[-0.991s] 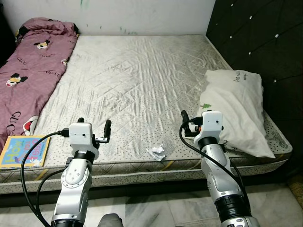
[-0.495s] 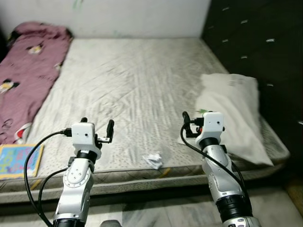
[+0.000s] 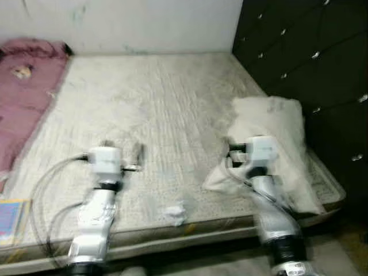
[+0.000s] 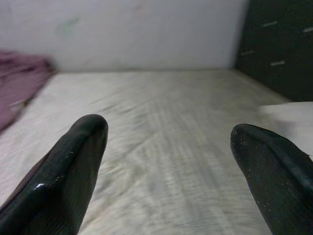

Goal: Clean up the room

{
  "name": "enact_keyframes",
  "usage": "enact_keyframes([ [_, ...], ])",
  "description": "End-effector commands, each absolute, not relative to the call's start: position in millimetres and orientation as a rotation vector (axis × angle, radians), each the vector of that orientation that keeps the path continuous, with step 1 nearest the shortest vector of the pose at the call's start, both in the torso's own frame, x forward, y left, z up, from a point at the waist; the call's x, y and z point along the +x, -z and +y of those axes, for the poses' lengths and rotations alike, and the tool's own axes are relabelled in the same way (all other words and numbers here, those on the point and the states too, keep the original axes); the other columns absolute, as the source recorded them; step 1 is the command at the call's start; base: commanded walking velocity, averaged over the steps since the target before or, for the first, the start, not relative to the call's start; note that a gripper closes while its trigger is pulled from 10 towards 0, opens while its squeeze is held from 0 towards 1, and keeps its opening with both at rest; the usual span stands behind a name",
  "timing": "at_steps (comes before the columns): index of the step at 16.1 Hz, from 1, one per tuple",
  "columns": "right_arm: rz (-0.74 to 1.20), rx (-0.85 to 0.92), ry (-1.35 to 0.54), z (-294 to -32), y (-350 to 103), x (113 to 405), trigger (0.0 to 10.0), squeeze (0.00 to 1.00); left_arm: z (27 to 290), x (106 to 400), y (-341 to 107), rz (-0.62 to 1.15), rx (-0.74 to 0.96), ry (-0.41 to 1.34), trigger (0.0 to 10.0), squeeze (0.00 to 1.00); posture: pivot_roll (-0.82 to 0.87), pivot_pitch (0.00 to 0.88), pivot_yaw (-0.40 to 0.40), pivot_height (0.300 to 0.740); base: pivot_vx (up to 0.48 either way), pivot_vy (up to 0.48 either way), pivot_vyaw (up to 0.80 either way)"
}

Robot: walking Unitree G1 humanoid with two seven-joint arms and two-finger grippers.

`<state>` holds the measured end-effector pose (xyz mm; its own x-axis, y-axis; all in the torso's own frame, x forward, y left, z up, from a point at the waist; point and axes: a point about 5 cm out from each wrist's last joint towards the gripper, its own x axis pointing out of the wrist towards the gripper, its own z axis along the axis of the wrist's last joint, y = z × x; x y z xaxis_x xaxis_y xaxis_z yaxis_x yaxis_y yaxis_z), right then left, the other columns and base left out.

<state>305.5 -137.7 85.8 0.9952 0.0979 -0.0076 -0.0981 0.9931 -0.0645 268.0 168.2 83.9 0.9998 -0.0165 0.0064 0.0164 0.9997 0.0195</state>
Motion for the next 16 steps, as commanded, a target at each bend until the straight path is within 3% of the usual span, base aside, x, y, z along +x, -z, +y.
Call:
enact_keyframes([
  [1,-0.001,-0.068,-0.123,-136,-87,306,10.0,0.0,168,267,-81,0.011,0.027,-0.002,10.0,0.0,0.11,0.0,-0.043,0.74,0.0,0.0,0.0],
  [7,0.004,-0.061,-0.214,-125,-86,305,10.0,0.0,166,268,-79,0.024,0.011,0.004,10.0,0.0,0.1,0.0,-0.041,0.74,0.0,0.043,0.0],
  [16,-0.002,-0.076,-0.263,-119,-87,302,10.0,0.0,167,267,-77,0.038,0.011,-0.005,10.0,0.0,0.1,0.0,-0.039,0.74,0.0,0.427,0.0],
])
